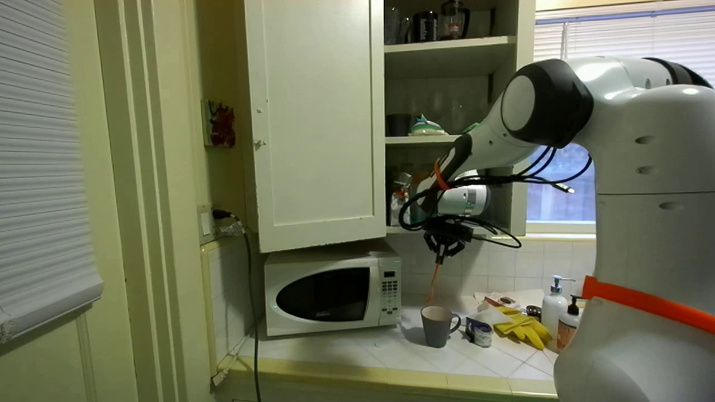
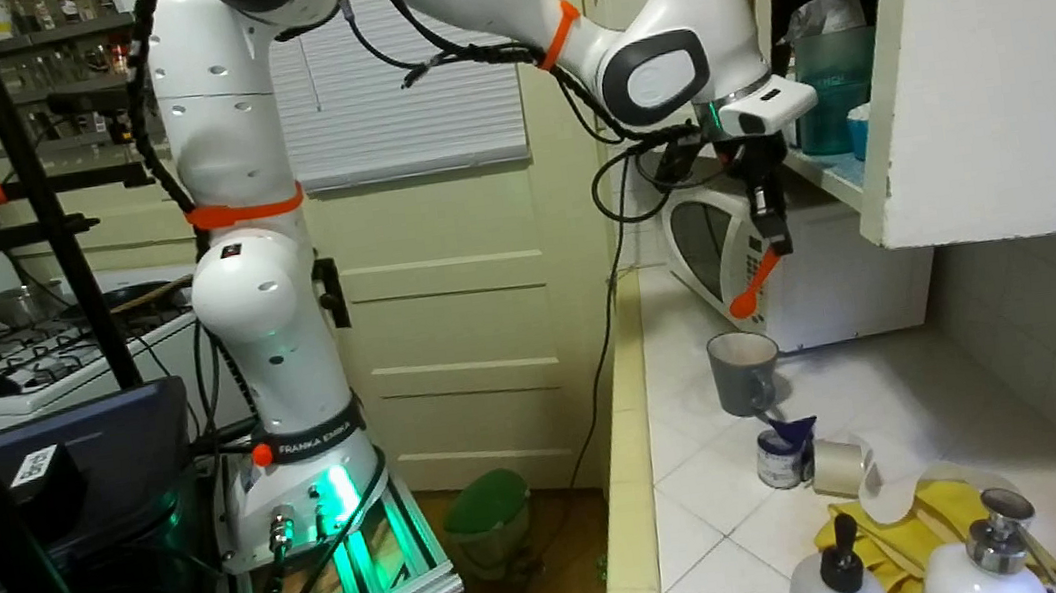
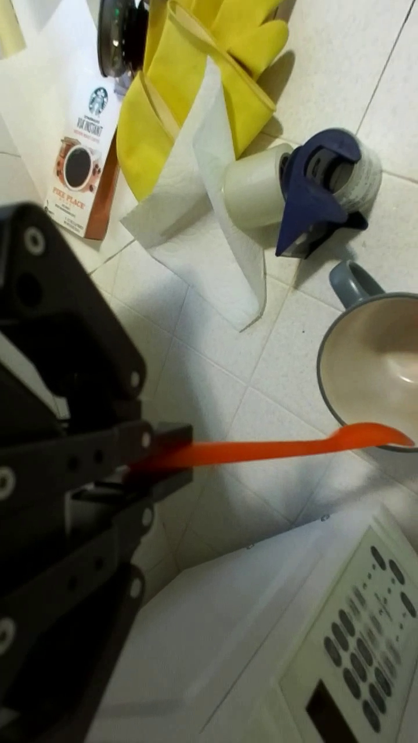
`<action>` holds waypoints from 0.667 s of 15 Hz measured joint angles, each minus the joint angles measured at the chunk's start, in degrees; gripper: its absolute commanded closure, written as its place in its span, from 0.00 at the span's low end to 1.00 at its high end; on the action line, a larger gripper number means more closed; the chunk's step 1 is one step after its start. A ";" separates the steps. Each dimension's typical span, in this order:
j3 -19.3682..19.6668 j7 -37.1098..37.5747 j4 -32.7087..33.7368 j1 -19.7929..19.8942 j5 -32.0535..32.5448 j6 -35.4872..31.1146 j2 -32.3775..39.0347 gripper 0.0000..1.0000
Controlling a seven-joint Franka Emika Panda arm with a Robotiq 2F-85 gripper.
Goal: Put the blue cup on the bottom shelf of the right upper cabinet then put the orange spoon from the mug in the blue cup.
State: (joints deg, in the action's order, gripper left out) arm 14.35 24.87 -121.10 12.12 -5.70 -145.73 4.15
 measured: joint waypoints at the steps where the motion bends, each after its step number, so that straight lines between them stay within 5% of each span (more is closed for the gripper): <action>1: 0.01 1.39 -0.12 0.00 1.69 0.38 -0.72 0.97; 10: -1.79 12.79 -1.09 0.00 12.97 7.65 -6.96 0.97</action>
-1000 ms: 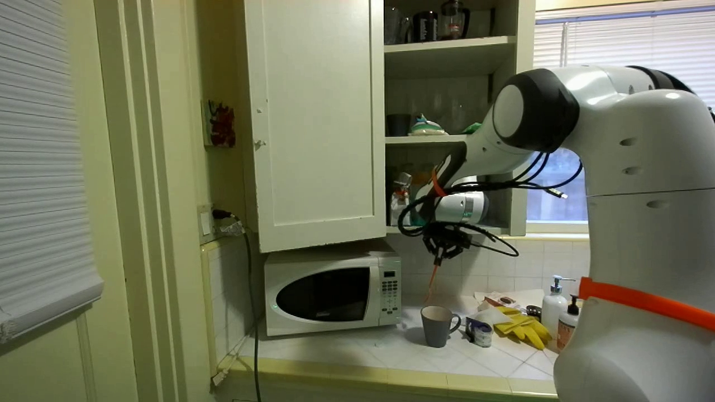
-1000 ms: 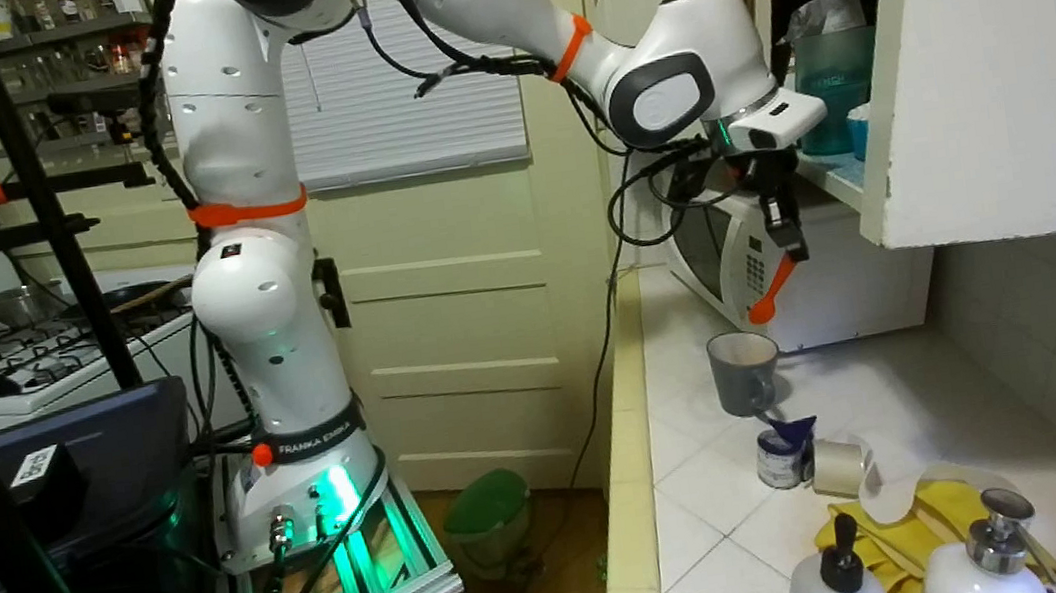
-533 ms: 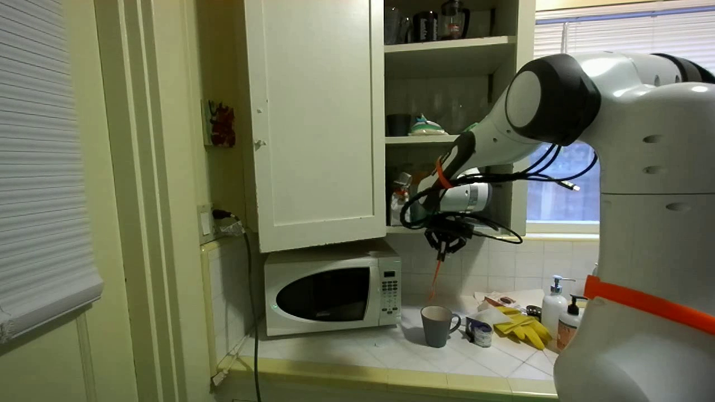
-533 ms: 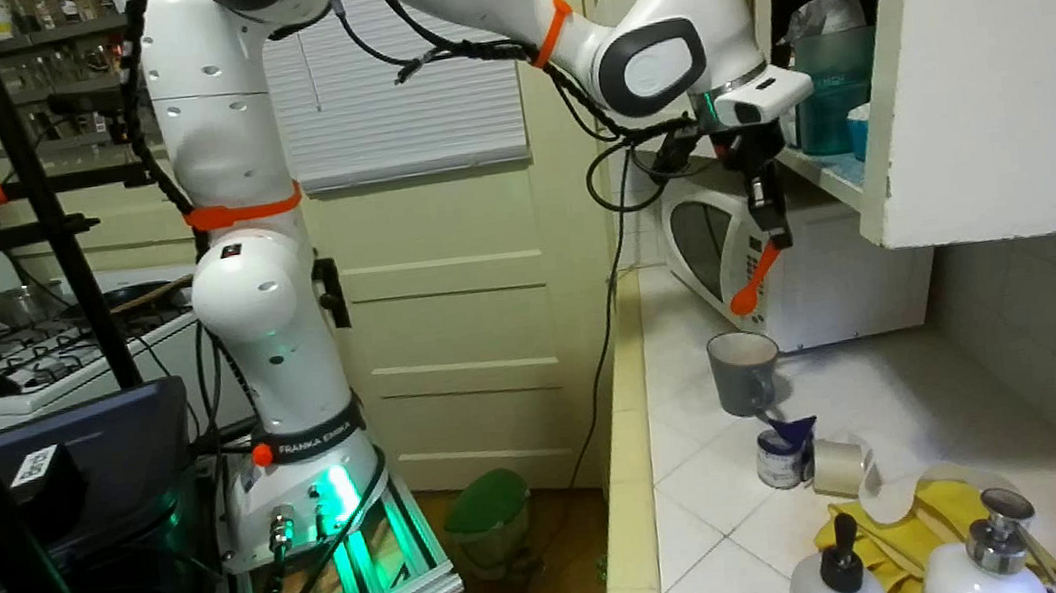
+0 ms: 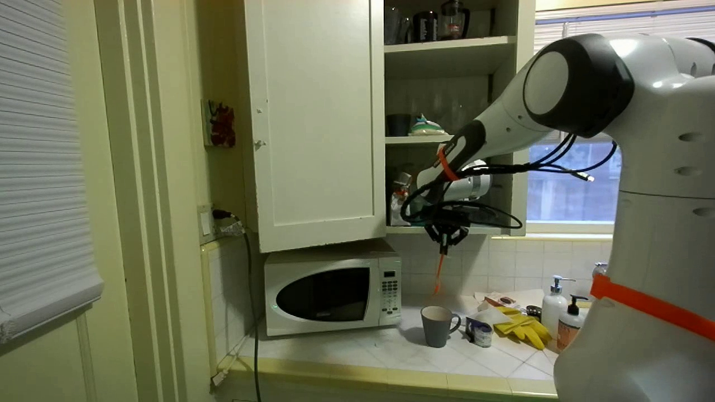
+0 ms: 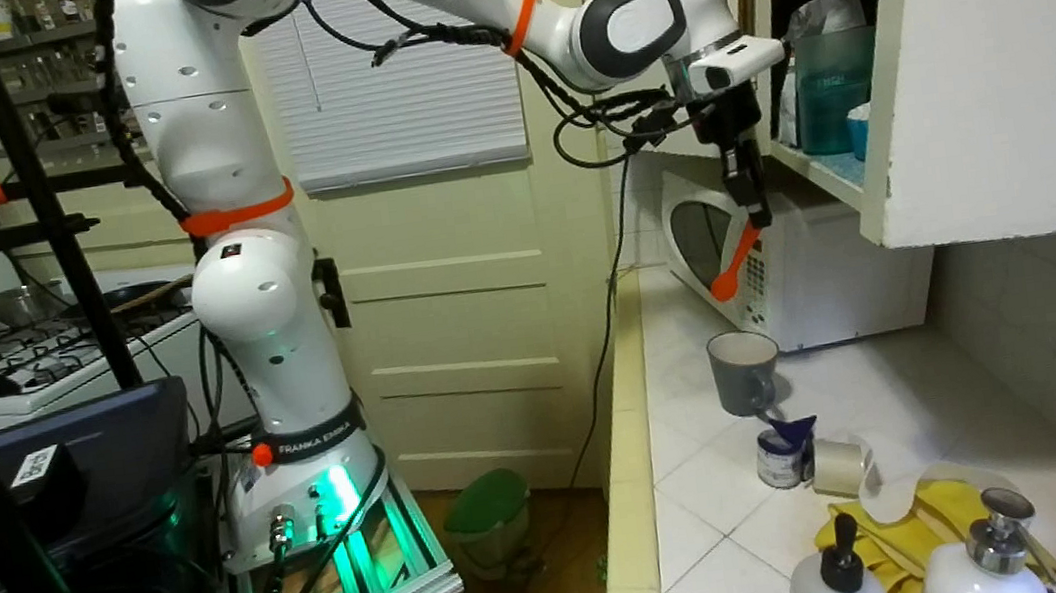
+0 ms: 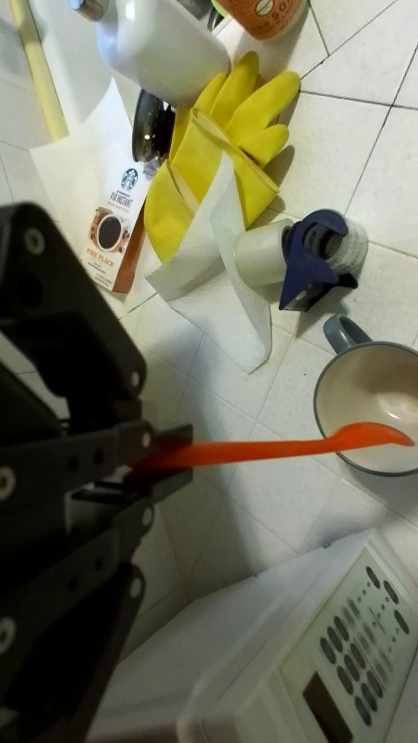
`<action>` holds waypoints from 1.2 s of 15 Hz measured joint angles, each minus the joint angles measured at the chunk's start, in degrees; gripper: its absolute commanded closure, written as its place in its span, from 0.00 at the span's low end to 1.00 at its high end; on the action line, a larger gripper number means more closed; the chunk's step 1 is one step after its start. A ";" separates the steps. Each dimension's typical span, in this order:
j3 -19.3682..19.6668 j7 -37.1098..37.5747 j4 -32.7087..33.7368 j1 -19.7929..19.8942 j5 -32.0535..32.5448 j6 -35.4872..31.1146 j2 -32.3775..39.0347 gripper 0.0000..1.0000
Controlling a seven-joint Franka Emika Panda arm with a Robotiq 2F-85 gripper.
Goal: Put the blue cup on the bottom shelf of the right upper cabinet then put the orange spoon from the mug in the blue cup.
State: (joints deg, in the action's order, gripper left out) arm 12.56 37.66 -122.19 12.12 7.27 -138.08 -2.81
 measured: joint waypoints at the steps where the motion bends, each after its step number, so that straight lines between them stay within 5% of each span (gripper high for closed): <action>1: -0.43 0.45 -0.01 0.00 0.05 1.23 -0.68 0.97; 18: -7.35 12.73 -2.81 1.78 14.09 3.98 -13.68 0.97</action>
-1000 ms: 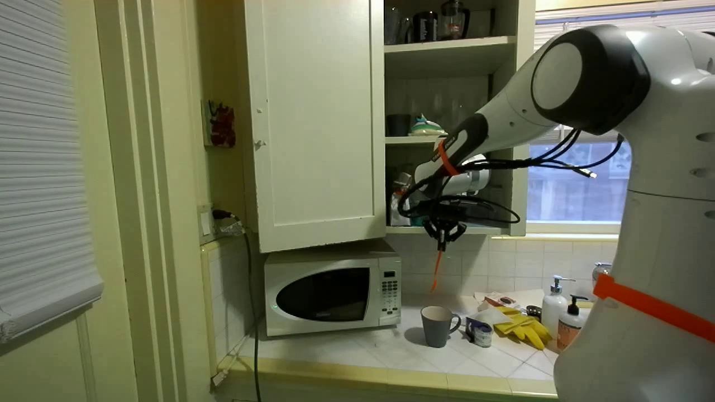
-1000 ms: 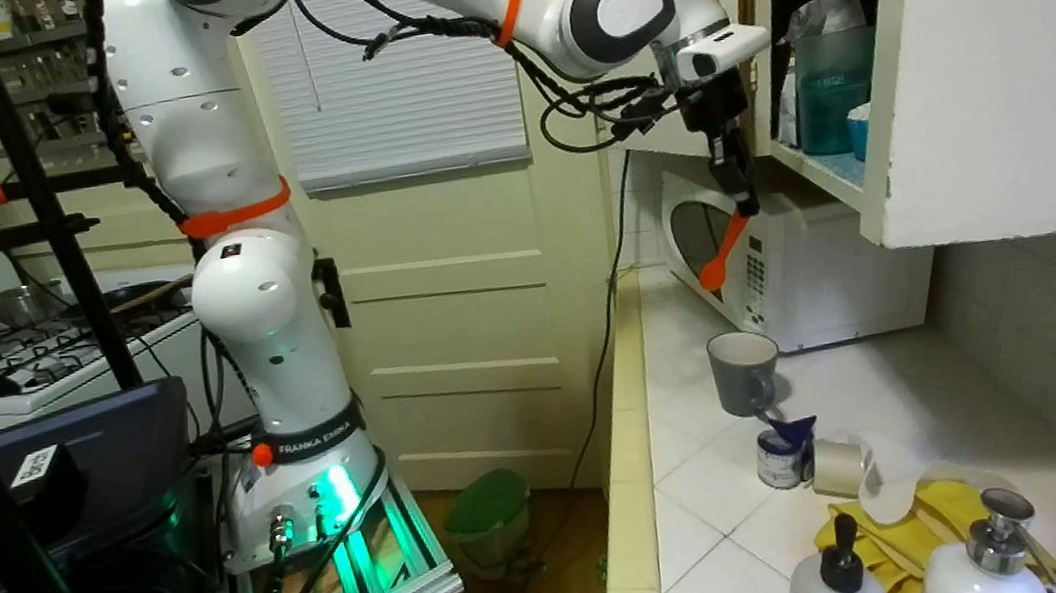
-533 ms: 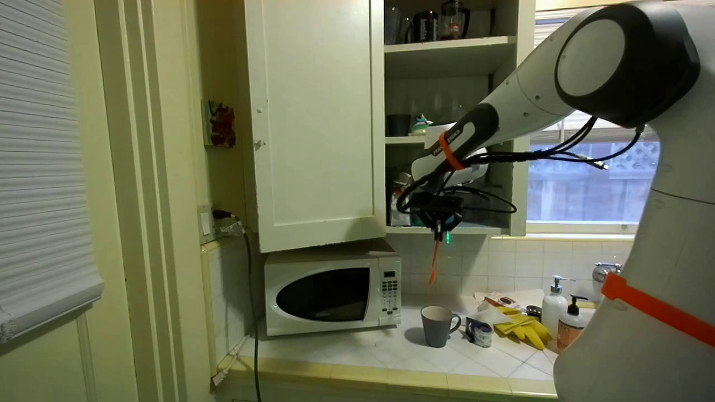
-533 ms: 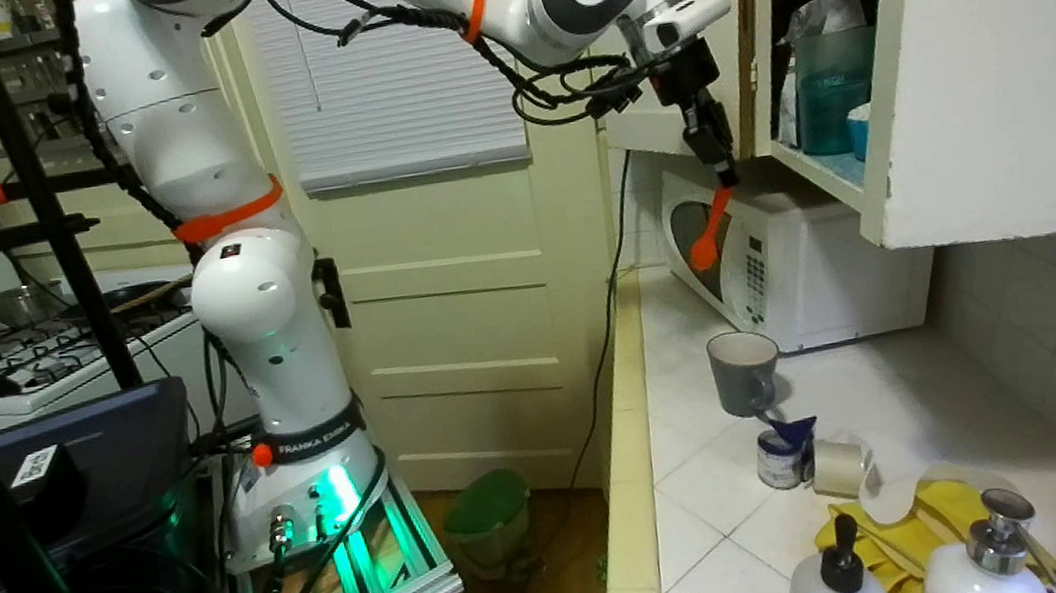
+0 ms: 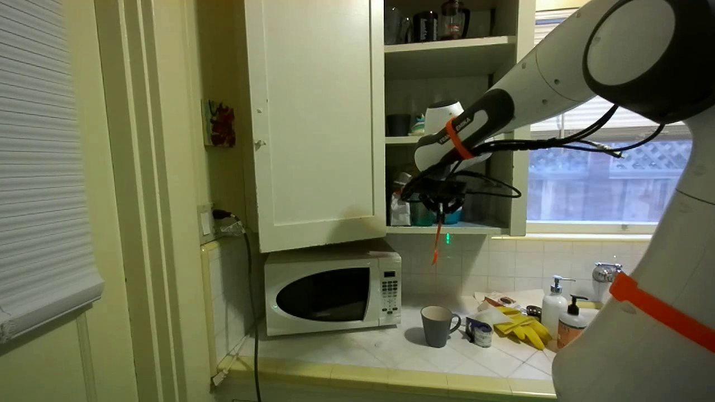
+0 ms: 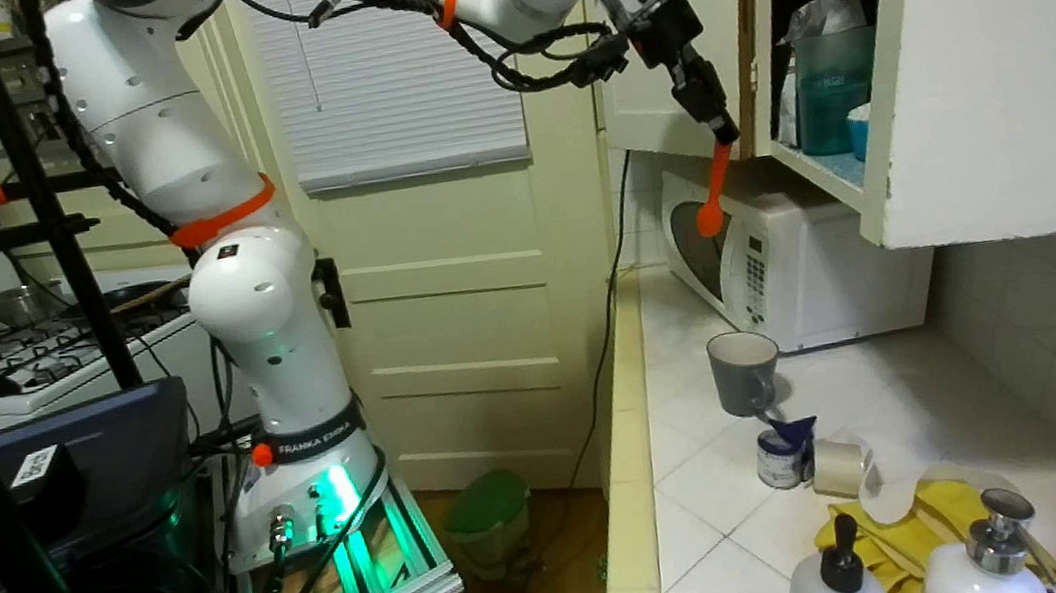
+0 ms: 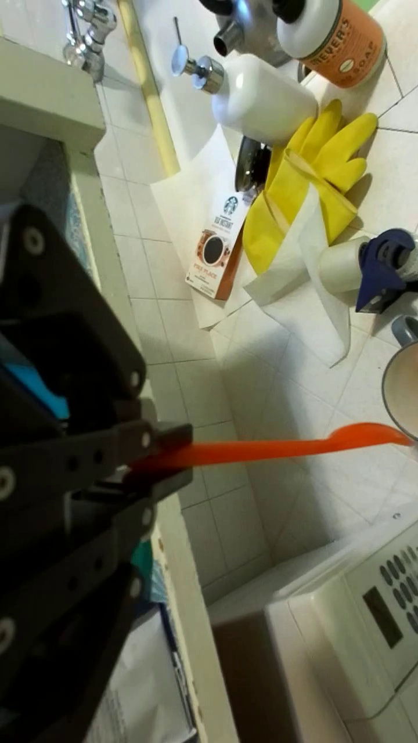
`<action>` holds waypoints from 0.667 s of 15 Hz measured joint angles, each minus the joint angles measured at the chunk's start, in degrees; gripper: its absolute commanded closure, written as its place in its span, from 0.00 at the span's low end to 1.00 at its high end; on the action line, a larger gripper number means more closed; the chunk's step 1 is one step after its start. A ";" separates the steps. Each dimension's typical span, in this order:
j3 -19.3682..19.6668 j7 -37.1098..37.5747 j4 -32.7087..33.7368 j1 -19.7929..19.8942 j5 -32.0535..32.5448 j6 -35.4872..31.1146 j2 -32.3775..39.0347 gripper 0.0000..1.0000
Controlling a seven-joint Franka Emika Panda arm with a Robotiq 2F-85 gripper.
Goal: Put the blue cup on the bottom shelf of the right upper cabinet then put the orange spoon from the mug in the blue cup.
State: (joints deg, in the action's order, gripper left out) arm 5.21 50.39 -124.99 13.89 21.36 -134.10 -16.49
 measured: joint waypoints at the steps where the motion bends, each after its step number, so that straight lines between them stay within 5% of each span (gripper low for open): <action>1: -0.29 0.05 -0.06 0.35 0.78 -0.59 -0.89 0.97; 10: -2.78 -0.51 -2.26 3.63 7.57 -8.40 -6.30 0.97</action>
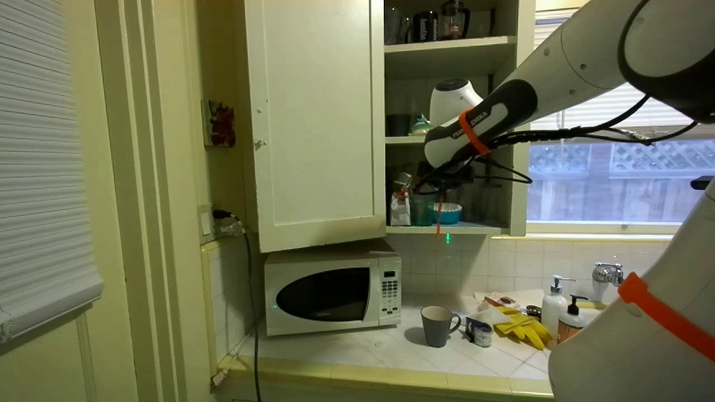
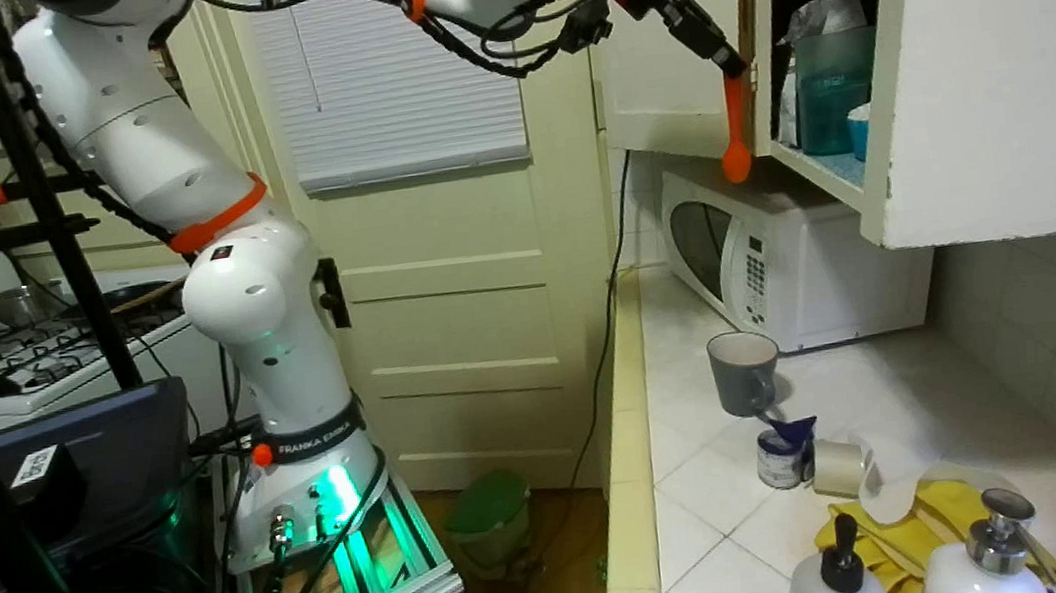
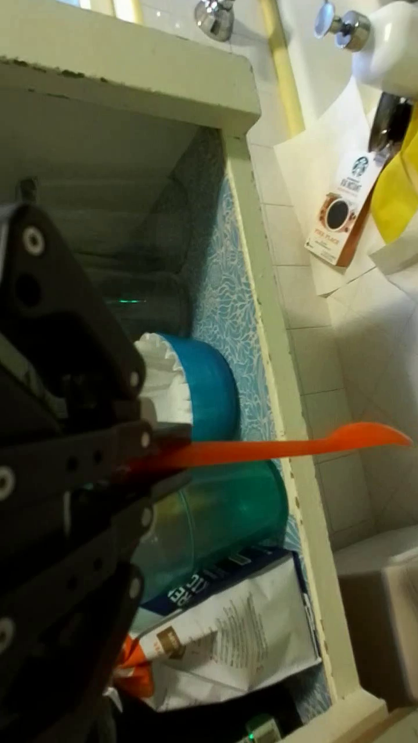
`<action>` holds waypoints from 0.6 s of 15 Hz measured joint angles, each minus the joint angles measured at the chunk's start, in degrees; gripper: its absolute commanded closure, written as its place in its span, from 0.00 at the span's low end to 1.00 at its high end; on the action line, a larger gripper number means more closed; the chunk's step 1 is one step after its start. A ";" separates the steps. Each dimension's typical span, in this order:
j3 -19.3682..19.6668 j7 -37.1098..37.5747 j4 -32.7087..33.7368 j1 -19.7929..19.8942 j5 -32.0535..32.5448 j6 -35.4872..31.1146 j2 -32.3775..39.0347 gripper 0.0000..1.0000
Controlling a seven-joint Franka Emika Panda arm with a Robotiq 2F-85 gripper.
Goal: Put the blue cup on the bottom shelf of the right upper cabinet then put the orange spoon from the mug in the blue cup.
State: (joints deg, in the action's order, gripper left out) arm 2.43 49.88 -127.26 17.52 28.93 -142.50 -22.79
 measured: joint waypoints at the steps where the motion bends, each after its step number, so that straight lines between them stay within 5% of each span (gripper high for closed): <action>1: -0.24 0.00 -0.42 0.56 1.08 -1.40 -0.22 0.97; 9: -1.88 -0.95 -1.23 4.01 5.04 -12.25 -1.23 0.97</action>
State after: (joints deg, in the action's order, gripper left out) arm 0.55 48.93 -128.49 21.53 33.97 -154.75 -24.03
